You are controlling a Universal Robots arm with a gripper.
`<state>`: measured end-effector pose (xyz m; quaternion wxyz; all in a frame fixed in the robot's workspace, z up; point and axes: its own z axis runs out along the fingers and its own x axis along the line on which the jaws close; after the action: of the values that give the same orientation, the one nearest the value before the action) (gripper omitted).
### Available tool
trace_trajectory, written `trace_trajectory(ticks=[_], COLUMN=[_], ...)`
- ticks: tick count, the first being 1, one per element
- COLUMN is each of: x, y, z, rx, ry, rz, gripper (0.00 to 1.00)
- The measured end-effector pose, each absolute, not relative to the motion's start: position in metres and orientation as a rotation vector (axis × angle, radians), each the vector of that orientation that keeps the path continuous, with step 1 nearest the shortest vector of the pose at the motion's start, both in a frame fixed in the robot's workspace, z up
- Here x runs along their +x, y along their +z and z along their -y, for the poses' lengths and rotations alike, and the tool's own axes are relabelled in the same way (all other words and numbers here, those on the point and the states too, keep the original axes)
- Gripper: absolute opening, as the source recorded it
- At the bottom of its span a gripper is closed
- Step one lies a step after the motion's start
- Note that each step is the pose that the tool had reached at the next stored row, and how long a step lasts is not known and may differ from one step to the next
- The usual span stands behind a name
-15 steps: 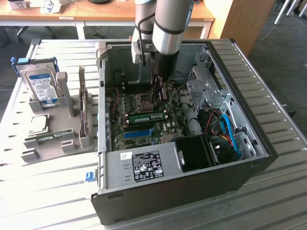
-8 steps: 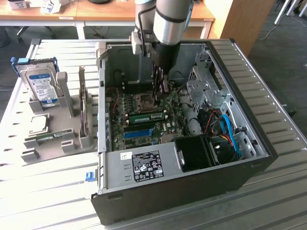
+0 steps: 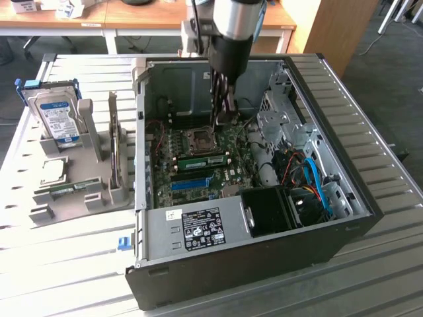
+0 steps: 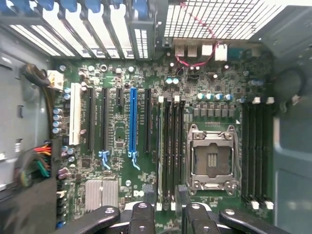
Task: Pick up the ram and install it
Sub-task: 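Insert the ram into the slot, then press down the ram until it locks into place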
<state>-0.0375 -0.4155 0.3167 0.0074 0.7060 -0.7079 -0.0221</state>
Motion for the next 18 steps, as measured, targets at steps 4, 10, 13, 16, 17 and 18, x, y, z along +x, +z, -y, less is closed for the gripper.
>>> trace_trajectory(ticks=[4,10,13,16,17,18], x=[-0.037,-0.037,-0.037,-0.037,-0.037,-0.037], y=[0.332,0.353,0.354,0.354,0.354,0.354], z=[0.416,0.416,0.416,0.416,0.416,0.416], rx=[2.207,2.207,2.208,2.207,2.207,2.208], ry=[-0.069,-0.069,-0.069,-0.069,-0.069,-0.069], rz=[2.213,2.213,2.213,2.213,2.213,2.213], gripper=[0.31,0.31,0.31,0.31,0.31,0.31])
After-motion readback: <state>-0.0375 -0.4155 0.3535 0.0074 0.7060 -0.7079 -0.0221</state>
